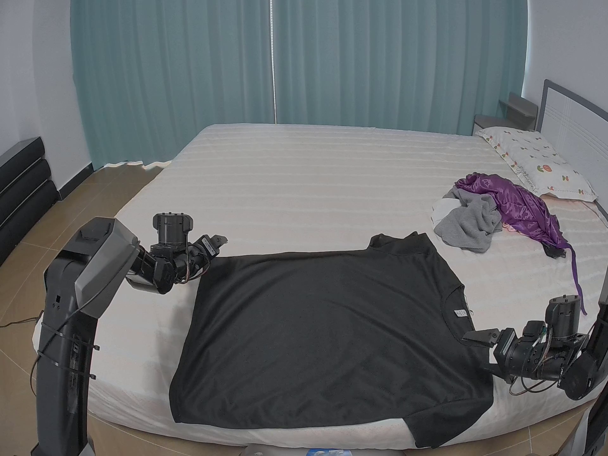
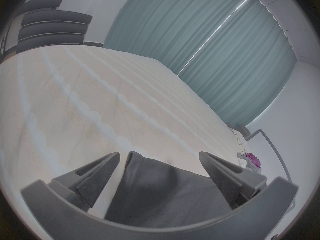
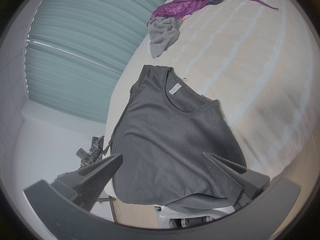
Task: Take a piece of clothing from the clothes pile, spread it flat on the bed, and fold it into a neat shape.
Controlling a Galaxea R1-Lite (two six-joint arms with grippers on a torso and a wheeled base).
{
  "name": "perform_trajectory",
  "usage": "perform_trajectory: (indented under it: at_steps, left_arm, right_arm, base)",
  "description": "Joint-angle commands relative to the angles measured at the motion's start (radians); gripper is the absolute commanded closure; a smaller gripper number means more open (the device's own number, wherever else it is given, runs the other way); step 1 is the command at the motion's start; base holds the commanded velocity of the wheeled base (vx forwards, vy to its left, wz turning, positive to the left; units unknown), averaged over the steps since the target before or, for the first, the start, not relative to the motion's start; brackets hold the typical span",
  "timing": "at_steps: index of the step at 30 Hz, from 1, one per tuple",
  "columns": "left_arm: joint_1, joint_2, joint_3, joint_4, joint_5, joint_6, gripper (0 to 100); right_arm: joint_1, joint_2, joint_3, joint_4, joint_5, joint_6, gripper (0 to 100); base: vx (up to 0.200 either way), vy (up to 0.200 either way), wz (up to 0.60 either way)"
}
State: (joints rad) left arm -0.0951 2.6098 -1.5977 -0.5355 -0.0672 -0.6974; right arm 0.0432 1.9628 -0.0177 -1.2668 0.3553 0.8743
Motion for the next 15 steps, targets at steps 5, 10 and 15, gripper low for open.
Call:
perform_trajectory:
  at_steps: [5,10,15]
  left_arm:
    - [0.005,0.095,-0.079,0.008,0.02,-0.004,0]
    - [0.006,0.096,-0.093,0.005,0.021,-0.053,100]
    - [0.012,0.099,-0.12,0.006,0.024,-0.077,100]
  right_arm:
    - [0.012,0.005,0.016,-0.005,-0.003,-0.004,0]
    - [0.01,-0.001,0.018,-0.005,-0.001,-0.001,0]
    - [0.009,0.004,0.018,-0.005,-0.001,-0.001,0]
  base:
    - [0.0,0.0,0.0]
    - [0.0,0.0,0.0]
    - [0.0,0.0,0.0]
